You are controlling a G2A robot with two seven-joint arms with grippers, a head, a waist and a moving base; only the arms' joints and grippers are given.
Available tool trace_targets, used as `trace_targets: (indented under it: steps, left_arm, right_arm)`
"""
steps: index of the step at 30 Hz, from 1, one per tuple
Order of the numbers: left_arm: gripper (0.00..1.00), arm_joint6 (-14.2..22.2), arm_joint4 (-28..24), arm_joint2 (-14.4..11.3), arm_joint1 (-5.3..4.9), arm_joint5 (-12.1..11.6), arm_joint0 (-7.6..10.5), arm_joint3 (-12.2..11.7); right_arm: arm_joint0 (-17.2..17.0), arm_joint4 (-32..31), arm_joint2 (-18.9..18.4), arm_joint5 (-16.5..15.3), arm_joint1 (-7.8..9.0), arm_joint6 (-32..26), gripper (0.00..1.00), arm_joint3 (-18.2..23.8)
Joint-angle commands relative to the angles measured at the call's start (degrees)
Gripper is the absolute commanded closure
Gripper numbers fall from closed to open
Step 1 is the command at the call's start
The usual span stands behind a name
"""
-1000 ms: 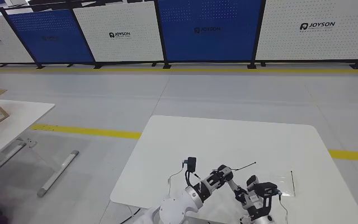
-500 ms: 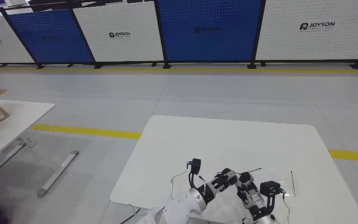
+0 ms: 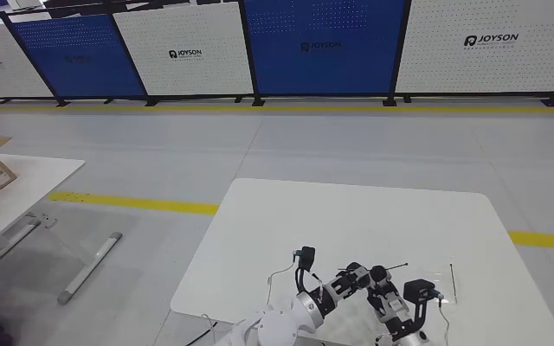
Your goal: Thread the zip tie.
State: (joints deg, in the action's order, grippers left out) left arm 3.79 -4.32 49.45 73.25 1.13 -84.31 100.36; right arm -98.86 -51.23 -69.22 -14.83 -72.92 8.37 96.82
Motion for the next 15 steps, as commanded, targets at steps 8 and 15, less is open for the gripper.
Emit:
trace_targets:
  steps: [8,15]
  left_arm:
    - [1.00,-0.6,0.6,0.0,0.02,-0.1,-0.28,-0.1]
    - [1.00,-0.9,0.8,0.1,0.02,0.0,-0.53,-0.1]
  right_arm:
    - [-0.3,0.1,0.0,0.2,-0.02,1.1,0.77,0.2]
    - [-0.5,-0.8,0.4,0.4,-0.01,1.3,0.77,0.6]
